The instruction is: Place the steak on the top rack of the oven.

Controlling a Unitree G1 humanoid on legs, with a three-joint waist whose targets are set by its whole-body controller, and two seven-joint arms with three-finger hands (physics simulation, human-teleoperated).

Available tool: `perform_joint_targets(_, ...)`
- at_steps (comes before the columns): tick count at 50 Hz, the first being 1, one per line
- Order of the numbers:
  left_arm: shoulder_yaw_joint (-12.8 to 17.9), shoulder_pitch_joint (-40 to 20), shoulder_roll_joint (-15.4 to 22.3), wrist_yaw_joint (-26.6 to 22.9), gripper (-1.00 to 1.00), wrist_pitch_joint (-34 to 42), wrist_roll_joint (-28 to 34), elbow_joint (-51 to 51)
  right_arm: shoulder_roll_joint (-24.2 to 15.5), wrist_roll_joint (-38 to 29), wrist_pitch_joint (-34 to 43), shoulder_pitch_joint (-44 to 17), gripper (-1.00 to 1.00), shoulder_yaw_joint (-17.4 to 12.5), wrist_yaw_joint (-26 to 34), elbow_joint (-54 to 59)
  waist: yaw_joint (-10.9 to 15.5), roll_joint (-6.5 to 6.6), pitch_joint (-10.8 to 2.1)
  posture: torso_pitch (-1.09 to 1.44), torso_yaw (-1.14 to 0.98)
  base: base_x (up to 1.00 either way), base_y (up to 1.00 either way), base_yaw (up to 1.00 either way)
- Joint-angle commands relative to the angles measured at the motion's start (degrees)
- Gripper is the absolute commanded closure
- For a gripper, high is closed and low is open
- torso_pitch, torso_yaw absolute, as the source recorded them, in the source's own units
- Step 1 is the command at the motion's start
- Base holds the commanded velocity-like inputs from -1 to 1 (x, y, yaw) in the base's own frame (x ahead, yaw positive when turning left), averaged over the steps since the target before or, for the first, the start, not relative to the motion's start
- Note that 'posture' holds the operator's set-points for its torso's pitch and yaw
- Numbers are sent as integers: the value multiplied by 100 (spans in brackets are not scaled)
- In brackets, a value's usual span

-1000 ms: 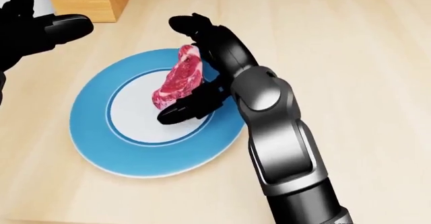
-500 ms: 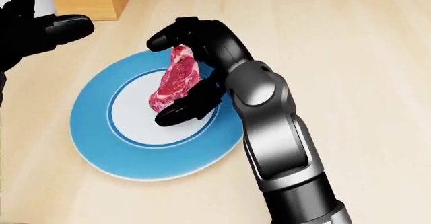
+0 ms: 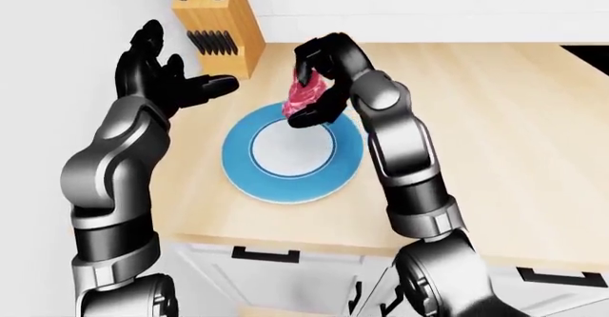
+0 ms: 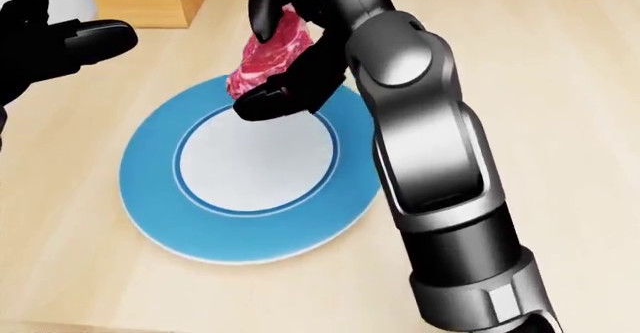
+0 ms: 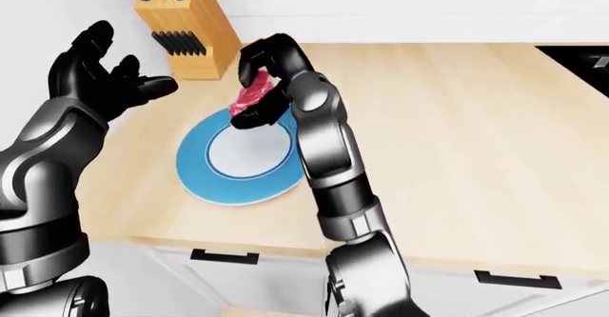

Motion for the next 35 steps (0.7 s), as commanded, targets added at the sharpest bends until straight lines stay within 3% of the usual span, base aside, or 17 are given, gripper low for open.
perform_joint_targets(1,65,-191,82,-17,-100,-160,-12,-204,-40,45,-114,-291,100,-53,-71,-250,-3,33,-181,0,0,0,0,0)
perform_joint_targets(12,145,-225,96,107,-100,60,-180,-398,-305,676,261,-704,100,-419,-481,-163,4,27,-165,0,0,0,0,0)
perform_joint_targets(18,106,-208,142,125,-100,65,-202,-460,-546,1058,250,-926,100,-447,-677,-36,9,13,-166,0,0,0,0,0)
perform_joint_targets(24,108,-229,143,123,-100,48,-218,-427,-794,1020,509,-1060,100,-399,-734,-126,20,4,-150,0,0,0,0,0)
perform_joint_targets(35,104,-211,162,127,-100,19,-224,-418,-886,949,913,-985,100,-435,-798,-499,28,-24,-147,0,0,0,0,0)
